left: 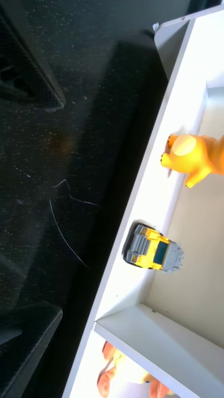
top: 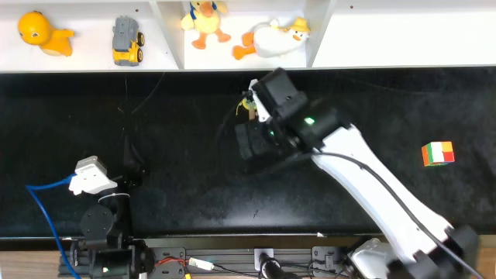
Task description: Store Toys
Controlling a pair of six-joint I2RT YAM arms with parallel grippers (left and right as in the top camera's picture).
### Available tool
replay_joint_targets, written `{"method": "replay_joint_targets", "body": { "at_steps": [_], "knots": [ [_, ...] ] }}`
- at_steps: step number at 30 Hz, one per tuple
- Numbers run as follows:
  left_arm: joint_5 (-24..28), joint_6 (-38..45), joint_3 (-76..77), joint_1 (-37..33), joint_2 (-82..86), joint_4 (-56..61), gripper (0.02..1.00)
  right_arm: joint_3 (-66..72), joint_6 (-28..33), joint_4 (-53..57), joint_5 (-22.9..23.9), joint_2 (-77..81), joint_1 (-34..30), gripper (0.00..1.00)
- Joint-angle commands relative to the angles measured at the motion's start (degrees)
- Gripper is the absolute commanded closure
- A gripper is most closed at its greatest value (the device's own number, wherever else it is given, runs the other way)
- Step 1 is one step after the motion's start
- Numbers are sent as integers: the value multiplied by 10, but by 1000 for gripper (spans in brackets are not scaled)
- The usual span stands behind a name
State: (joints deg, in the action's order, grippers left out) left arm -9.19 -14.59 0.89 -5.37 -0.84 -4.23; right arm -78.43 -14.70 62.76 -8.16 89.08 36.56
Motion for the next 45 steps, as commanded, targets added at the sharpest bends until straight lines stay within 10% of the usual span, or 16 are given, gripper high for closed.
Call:
{"method": "replay_joint_targets", "body": {
  "at_steps": [1,34,45],
  "knots": [
    [4,12,-4,-4,7,3,20,-13,-117,-1,25,52,2,3],
    [4,12,-4,-4,7,3,23,-13,-86,-142,35,259,-33,137],
    [4,12,-4,-4,7,3,23,-13,-79,-144,35,286,-33,494]
  ]
}}
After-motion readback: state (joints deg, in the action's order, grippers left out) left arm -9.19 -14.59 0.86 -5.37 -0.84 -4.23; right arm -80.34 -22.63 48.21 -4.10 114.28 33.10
